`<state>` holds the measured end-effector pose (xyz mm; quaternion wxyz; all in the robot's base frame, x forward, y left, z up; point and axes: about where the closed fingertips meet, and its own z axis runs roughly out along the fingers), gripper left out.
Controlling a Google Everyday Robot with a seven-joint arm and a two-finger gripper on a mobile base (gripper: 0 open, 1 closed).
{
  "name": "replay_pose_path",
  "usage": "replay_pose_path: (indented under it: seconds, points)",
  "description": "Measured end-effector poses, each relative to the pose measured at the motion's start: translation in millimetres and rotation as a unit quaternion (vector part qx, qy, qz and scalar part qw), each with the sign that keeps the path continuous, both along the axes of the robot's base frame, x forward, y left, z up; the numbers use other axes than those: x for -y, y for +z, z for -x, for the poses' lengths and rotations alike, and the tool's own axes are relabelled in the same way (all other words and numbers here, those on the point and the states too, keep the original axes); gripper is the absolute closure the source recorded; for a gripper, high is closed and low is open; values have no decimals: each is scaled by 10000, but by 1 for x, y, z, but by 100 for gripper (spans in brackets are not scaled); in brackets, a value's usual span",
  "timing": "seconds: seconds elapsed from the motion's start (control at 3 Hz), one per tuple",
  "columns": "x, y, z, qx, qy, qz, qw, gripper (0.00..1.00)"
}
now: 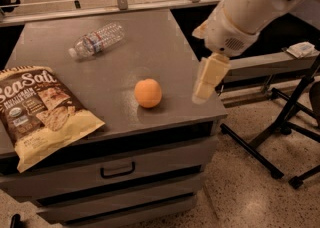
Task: Move orange near water bottle
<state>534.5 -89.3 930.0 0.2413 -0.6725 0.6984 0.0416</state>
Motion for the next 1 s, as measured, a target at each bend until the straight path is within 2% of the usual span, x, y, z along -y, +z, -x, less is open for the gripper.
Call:
replay_pose_path:
  seconds: [0.33,1.0]
  points:
    - [-37,-12,-5,-87,388,-220,9990,0]
    - [-88,-50,7,-676,726,-567,9935,1]
